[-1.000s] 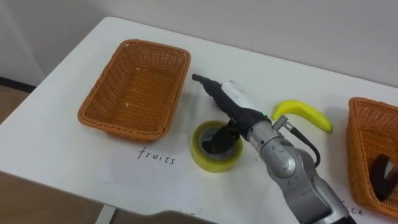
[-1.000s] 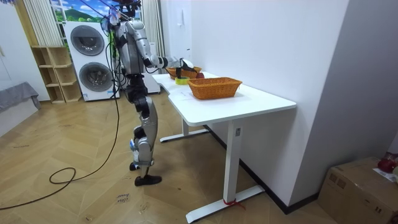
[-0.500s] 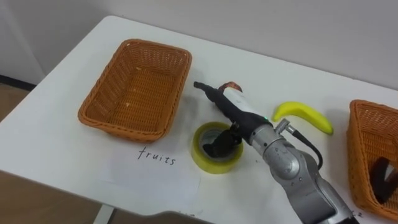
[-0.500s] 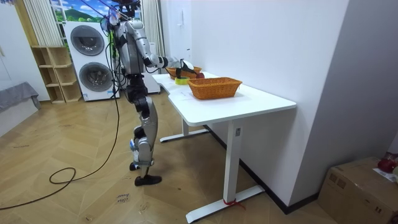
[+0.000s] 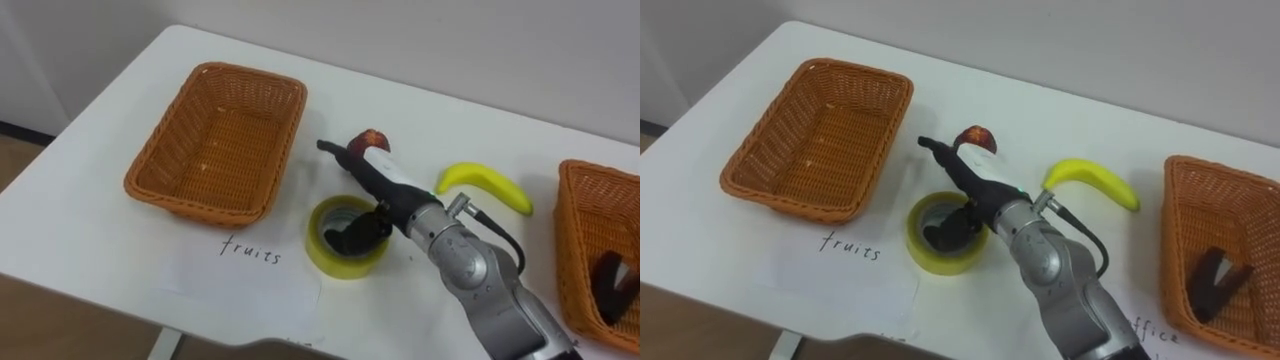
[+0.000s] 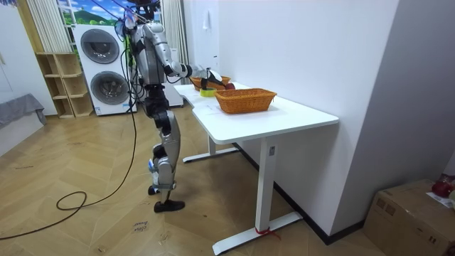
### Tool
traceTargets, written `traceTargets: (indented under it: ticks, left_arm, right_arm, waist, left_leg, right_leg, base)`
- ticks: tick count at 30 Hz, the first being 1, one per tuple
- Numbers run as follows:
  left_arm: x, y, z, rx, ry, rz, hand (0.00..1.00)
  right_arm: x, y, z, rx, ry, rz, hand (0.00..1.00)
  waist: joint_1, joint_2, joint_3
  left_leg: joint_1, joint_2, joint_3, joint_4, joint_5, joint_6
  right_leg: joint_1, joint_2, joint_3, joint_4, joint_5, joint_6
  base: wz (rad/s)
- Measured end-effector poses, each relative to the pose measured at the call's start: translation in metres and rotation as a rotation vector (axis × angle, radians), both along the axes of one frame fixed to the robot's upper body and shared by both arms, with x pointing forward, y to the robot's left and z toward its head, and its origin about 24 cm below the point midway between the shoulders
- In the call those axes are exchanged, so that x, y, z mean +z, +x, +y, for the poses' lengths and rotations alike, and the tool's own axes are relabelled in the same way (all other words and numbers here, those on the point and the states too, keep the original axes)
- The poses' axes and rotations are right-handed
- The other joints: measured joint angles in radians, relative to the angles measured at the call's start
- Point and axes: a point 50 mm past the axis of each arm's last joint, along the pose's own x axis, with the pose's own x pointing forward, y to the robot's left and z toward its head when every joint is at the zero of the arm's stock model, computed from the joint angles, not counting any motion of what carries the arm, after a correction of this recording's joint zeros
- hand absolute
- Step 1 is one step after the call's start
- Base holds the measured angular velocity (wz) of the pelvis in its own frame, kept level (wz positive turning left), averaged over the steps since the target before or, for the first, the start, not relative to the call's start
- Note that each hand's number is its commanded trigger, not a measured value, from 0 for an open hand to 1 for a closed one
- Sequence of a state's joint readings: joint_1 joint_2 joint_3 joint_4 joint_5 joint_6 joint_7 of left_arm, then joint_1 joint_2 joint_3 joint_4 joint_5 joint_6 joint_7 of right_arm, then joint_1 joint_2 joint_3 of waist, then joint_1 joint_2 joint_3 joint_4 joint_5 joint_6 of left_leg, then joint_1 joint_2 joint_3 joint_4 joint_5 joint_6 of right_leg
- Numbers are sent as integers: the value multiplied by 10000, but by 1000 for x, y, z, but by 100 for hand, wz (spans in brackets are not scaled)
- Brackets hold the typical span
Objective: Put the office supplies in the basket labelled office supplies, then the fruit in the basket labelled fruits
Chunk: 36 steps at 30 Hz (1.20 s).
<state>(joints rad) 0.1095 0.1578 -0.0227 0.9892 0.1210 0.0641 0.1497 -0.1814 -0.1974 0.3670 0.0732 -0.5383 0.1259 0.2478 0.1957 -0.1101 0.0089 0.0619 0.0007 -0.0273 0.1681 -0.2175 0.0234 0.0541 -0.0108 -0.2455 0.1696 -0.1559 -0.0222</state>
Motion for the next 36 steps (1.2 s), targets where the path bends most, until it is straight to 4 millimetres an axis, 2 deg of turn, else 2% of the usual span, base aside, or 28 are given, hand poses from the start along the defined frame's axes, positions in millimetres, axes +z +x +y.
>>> traceTargets:
  ticks: [6,13,14,15,16,36]
  left_arm:
    - [0,2,0,-13,-9,-52,0]
    - [0,1,0,21,2,-17,0]
    - [0,1,1,38,8,-21,0]
    - [0,1,1,69,6,-27,0]
    - [0,1,2,97,10,-30,0]
    - [0,0,2,196,-19,-23,0]
  right_arm:
    - [-2,0,-2,124,27,444,0]
    - [-7,0,-6,141,114,976,0]
    - [-7,0,-6,175,111,1018,33]
    - [-7,0,-6,189,111,1037,88]
    - [-7,0,-6,204,110,1056,100]
    - [-10,-1,-7,232,-228,1131,100]
  waist:
    - [4,-38,-8]
    - [42,-101,7]
    - [42,-121,16]
    - [42,-131,21]
    - [43,-150,32]
    - [92,-143,38]
  left_leg:
    - [15,5,1,-9,0,0]
    - [47,9,124,-6,0,0]
    - [49,9,131,-7,0,0]
    - [50,10,131,-7,0,0]
    - [50,11,132,-8,-1,0]
    - [50,11,154,-14,1,1]
  right_leg:
    - [-4,9,23,-5,0,0]
    - [-22,21,248,-4,0,0]
    - [-22,23,253,-2,0,0]
    - [-22,24,254,-2,0,0]
    - [-21,26,254,-1,0,-1]
    - [-27,21,266,-13,0,0]
  base:
    - [0]
    - [-5]
    - [0]
    - [0]
    - [0]
    - [0]
